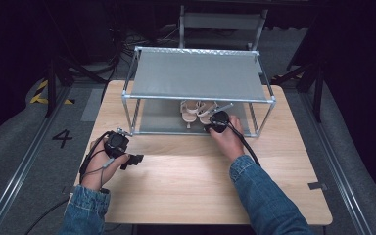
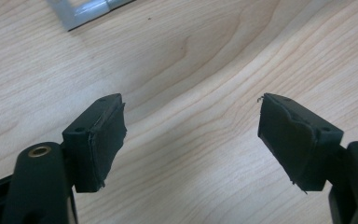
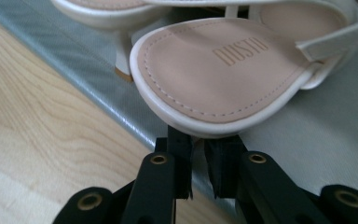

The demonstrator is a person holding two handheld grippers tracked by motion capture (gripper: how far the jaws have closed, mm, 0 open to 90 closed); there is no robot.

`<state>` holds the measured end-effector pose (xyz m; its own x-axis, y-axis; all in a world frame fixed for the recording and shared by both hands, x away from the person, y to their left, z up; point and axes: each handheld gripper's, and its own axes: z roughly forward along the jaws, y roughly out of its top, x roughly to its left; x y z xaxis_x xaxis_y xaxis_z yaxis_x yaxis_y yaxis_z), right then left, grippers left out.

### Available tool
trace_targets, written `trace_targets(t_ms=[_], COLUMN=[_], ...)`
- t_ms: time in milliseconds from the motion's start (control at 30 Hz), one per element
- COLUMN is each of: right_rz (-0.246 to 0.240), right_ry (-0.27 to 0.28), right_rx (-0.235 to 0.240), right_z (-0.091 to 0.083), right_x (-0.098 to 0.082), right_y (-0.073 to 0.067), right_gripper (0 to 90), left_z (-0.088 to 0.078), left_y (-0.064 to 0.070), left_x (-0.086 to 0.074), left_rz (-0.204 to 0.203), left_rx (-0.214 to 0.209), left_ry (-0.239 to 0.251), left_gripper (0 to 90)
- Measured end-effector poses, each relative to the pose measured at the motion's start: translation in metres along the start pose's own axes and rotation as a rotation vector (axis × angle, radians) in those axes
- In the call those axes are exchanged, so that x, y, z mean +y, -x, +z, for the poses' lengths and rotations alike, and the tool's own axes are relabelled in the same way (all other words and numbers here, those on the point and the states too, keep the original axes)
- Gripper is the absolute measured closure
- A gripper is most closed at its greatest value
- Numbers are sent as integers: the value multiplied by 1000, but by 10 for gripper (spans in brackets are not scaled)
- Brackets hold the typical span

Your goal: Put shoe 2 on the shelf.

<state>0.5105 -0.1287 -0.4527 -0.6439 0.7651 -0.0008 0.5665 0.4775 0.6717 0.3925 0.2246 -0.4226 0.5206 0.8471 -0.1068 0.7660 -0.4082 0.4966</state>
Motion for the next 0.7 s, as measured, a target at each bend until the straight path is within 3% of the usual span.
trace_targets(t_ms=[333,400,533,700], right_rz=[-15,-25,-31,-13], right_ry=[3,1,17,39], right_rx=[-1,-15,-46,-40], right_z=[9,7,-5,-28], right_x=[5,5,4,2], right_y=[-1,-2,-7,-8], right_gripper=[813,750,678,638], left_z=[-6,-6,-5,-5], left_y=[-6,-6,-5,-1], left_x=[-11,-11,-9,-6], left_rz=[-32,-33,-21,-14], left_rx=[14,13,11,5], left_ry=[2,1,2,1], left_gripper=[237,237,237,236])
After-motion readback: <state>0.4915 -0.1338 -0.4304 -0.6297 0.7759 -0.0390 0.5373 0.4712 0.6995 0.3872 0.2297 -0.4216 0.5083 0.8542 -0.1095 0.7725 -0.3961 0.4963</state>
